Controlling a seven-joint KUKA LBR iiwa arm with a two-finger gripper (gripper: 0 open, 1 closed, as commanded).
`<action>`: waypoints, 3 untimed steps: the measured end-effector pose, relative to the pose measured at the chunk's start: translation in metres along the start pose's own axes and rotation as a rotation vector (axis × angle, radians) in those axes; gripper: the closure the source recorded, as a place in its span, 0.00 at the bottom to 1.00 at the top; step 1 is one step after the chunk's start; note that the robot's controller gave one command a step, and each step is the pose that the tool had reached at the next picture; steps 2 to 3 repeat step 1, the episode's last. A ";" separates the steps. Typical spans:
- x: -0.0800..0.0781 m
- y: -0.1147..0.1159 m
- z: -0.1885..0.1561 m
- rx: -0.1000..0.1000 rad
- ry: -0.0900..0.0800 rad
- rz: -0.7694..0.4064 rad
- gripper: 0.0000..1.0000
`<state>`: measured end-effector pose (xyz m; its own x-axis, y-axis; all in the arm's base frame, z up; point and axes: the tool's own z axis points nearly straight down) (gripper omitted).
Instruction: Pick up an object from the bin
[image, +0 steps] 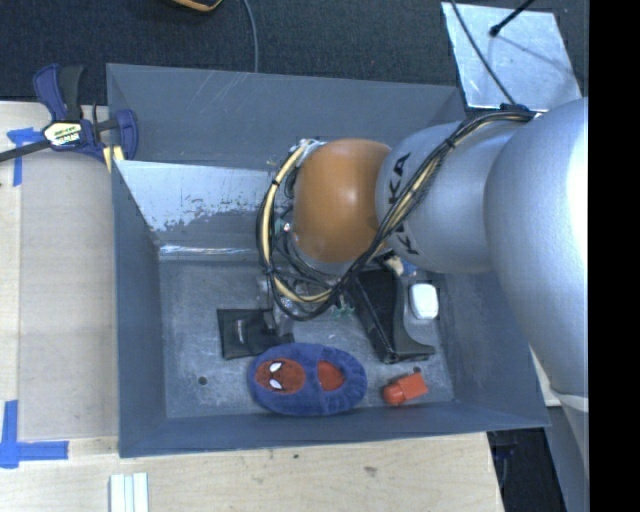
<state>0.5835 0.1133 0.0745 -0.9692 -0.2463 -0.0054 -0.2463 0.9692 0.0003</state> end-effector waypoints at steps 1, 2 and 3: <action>0.023 0.040 -0.161 0.000 -0.006 -0.022 1.00; 0.023 0.040 -0.161 0.000 -0.006 -0.022 1.00; 0.023 0.040 -0.161 0.000 -0.006 -0.022 1.00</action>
Offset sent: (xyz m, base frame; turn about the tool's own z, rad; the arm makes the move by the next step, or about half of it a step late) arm -0.0352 0.0321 0.1557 -0.0204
